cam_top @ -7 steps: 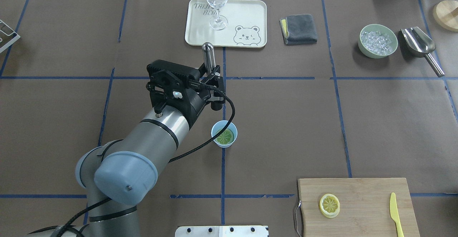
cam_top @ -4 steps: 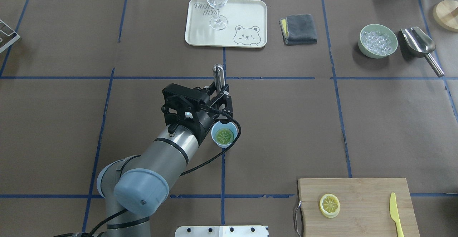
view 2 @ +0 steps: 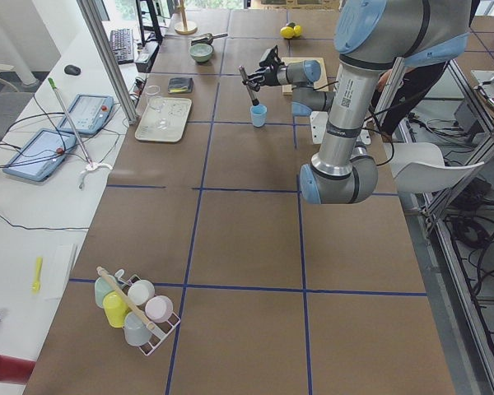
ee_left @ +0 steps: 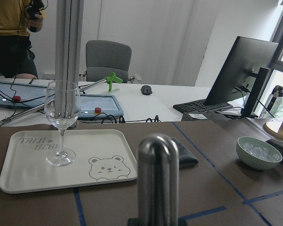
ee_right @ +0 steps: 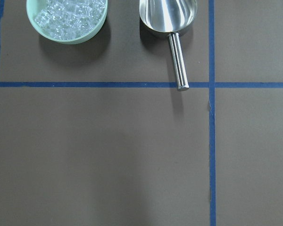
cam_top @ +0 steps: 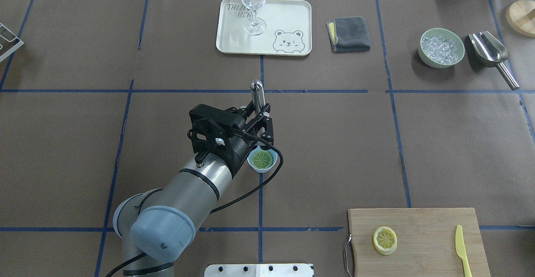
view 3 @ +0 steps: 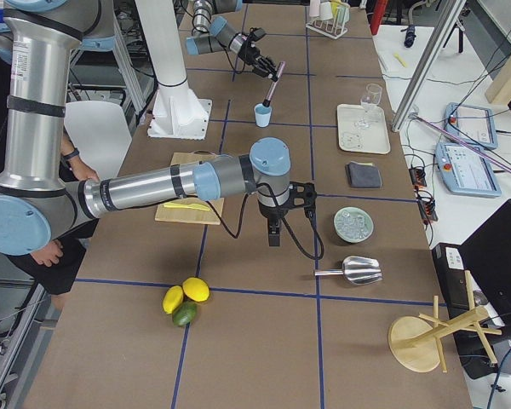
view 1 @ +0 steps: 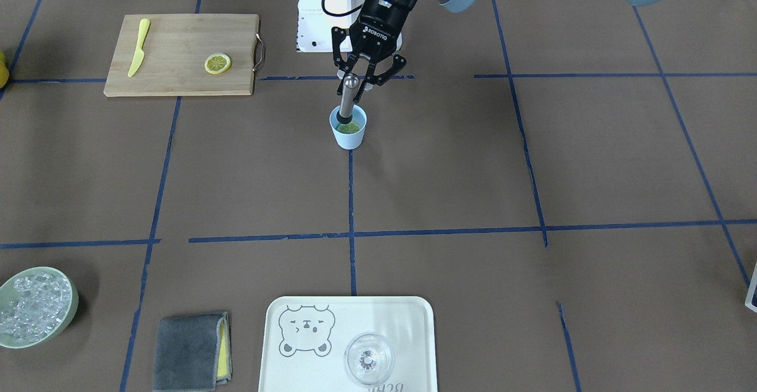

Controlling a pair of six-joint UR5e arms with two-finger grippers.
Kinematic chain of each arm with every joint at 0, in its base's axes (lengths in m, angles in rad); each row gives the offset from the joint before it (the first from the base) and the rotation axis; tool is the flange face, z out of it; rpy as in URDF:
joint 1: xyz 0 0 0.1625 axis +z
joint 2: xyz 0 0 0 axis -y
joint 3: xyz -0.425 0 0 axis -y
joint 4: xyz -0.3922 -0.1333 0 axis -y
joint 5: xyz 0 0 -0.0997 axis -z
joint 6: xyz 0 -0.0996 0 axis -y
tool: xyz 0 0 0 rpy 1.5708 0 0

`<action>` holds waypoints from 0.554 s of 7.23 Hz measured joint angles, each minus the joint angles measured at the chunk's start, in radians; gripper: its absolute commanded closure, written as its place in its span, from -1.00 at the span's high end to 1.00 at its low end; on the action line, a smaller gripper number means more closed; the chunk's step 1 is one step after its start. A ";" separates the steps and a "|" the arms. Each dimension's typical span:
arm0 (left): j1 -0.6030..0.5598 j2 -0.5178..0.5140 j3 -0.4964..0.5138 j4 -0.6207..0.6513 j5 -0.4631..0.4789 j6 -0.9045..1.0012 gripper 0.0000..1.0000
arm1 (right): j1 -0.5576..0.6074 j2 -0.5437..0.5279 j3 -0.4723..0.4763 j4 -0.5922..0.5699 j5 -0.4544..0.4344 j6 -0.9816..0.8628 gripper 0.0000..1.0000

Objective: Squeeze lemon into cup
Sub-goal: 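Lower the muddler into the blue cup and press the lemon with the left gripper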

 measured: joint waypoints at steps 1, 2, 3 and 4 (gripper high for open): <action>0.002 0.010 0.002 -0.001 -0.001 0.000 -1.00 | 0.000 0.000 -0.001 0.000 0.000 0.000 1.00; 0.003 0.016 0.004 -0.002 -0.001 -0.001 -1.00 | 0.000 0.000 -0.002 0.000 0.000 0.000 1.00; 0.006 0.017 0.007 -0.003 -0.002 -0.002 -1.00 | 0.000 0.000 -0.002 0.000 0.000 0.000 1.00; 0.011 0.016 0.010 -0.003 -0.004 -0.002 -1.00 | 0.000 0.000 -0.003 0.000 0.000 0.000 1.00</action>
